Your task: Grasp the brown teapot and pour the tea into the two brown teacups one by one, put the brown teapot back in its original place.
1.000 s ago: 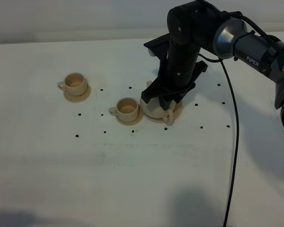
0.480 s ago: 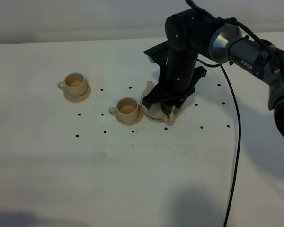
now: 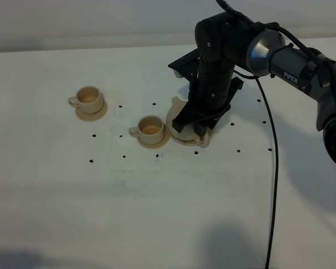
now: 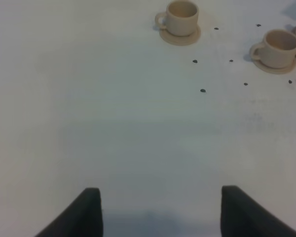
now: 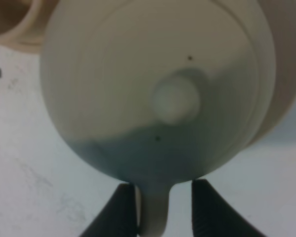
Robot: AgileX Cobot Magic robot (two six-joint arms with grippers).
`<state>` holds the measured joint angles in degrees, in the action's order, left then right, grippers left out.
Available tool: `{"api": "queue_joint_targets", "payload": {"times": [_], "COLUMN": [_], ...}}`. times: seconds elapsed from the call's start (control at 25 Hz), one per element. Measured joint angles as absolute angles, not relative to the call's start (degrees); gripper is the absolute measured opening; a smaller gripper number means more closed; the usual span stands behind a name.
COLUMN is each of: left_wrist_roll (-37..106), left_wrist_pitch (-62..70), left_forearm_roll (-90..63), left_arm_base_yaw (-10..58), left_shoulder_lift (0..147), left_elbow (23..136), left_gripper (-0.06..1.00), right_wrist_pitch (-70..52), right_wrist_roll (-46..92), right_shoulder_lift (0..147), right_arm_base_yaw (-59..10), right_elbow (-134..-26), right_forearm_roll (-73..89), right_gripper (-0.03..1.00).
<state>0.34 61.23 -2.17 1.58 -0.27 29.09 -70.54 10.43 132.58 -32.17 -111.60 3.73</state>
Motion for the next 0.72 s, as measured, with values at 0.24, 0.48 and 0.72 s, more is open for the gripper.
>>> {"api": "queue_joint_targets", "payload": {"times": [0.24,0.48,0.72], "left_wrist_roll": [0.3,0.3,0.3], "left_wrist_pitch": [61.2,61.2,61.2], "left_forearm_roll": [-2.2,-2.2,-2.2], "left_arm_base_yaw": [1.6,1.6,1.6], "left_shoulder_lift": [-0.3,-0.3,-0.3], "left_elbow": [29.1,29.1,29.1], "left_gripper": [0.50,0.50,0.50], "right_wrist_pitch": [-70.5,-70.5,-70.5], "right_wrist_roll": [14.8,16.7,16.8], "right_shoulder_lift": [132.6,132.6,132.6], "right_arm_base_yaw": [-32.2,-32.2,-32.2], "right_elbow": [-111.6,-111.6,-111.6], "right_forearm_roll": [3.1,2.9,2.9], "right_gripper": [0.26,0.26,0.26]}}
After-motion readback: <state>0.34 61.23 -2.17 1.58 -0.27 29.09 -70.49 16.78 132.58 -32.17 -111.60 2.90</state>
